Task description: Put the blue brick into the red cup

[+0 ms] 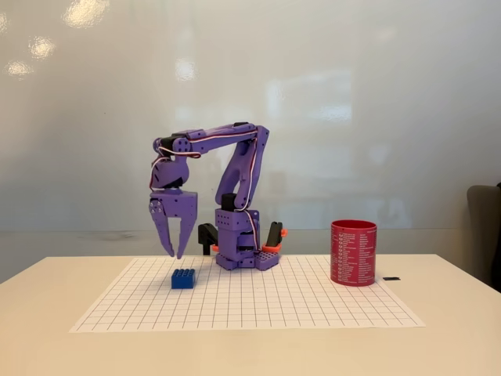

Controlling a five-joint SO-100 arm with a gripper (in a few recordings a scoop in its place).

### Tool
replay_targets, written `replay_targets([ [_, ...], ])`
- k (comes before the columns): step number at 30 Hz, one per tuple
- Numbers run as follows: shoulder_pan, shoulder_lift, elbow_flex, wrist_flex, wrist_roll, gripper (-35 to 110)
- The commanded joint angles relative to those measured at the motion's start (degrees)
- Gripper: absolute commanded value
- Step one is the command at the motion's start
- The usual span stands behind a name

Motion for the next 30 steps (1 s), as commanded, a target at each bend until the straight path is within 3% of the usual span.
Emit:
replay_targets([
  [1, -1.14, 3.69, -0.26, 2.29, 0.88, 0],
  [15, -3.78, 4.75, 2.37, 3.25, -2.37, 0],
  [17, -5.27, 4.75, 2.29, 3.25, -5.98, 16],
  [19, -5.45, 4.57, 3.69, 2.72, -4.75, 47],
  [21, -5.19, 4.04, 4.83, 2.64, -2.02, 57],
  [30, -5.01, 0.53, 5.19, 3.08, 0.09, 57],
])
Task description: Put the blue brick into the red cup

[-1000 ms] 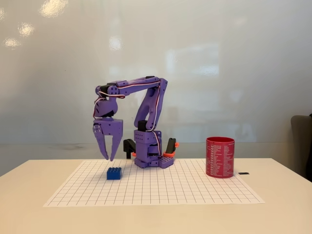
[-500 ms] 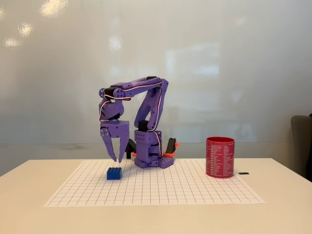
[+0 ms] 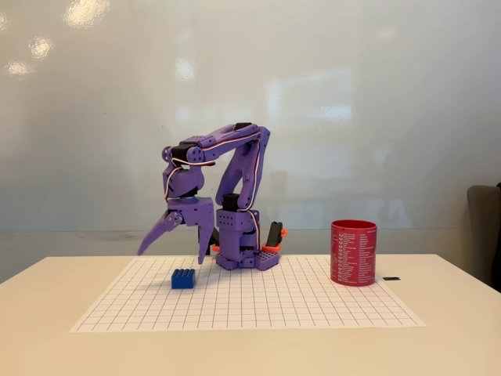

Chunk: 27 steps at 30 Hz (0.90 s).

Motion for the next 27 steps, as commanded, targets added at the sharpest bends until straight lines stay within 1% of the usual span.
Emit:
replay_targets([
  [1, 0.35, -0.62, 0.00, 0.88, 1.76, 57],
  [5, -0.26, -4.66, 0.70, 0.53, 4.13, 55],
  [11, -0.70, -10.63, 1.76, -1.32, 4.57, 55],
  [16, -1.32, -11.25, 1.32, -1.85, 4.57, 48],
  [21, -1.85, -10.63, 1.05, -1.49, 4.57, 48],
  [23, -2.20, -10.28, 0.88, -1.58, 3.52, 36],
  [25, -2.64, -10.20, 0.44, -1.85, 2.72, 16],
  [26, -2.64, -10.20, 0.44, -2.29, 2.72, 2],
  [27, -2.55, -10.20, 0.62, -2.55, 3.08, 0],
])
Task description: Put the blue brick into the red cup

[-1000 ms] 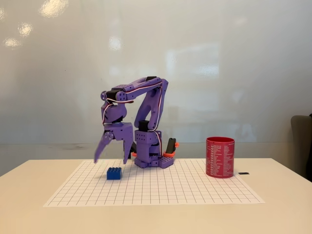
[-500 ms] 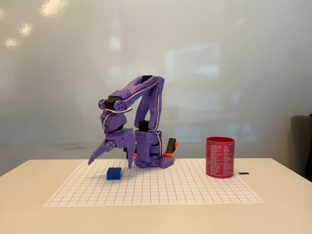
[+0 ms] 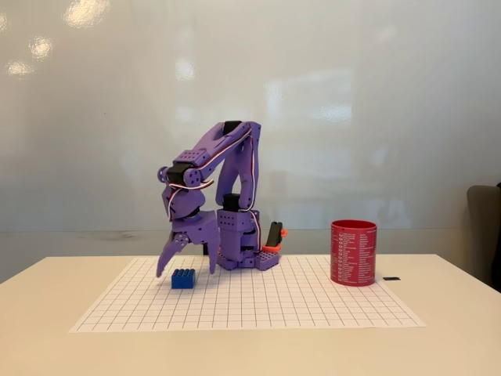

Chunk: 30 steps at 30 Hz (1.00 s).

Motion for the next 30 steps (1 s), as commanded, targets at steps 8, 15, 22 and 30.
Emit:
replay_targets([
  [8, 0.35, 2.29, -1.14, -0.35, 0.44, 0],
  [15, 2.37, 4.04, -3.96, 1.49, -0.79, 0],
  [22, 8.61, 11.51, -17.67, 6.50, -4.57, 0],
  [30, 9.32, 19.78, -37.62, 14.59, -13.89, 0],
])
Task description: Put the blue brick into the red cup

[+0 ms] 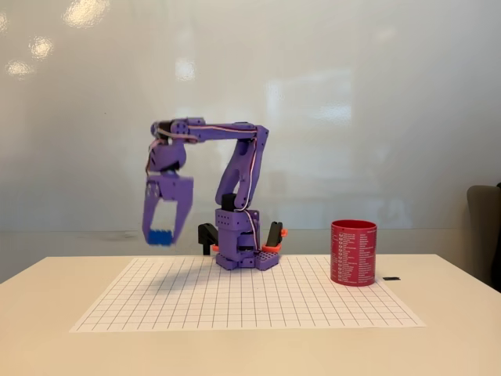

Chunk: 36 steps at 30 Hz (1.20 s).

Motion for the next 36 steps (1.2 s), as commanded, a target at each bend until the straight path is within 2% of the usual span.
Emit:
replay_targets([
  [1, -3.08, 6.94, -12.39, 2.81, -5.27, 0],
  [13, -38.58, 11.43, -27.95, 10.02, -14.85, 0],
  [20, -63.28, 16.44, -25.49, 10.46, -11.34, 0],
  [28, -89.56, 16.61, -14.50, 10.11, -6.68, 0],
  [36, -110.74, 15.29, -12.57, 10.20, -4.04, 0],
])
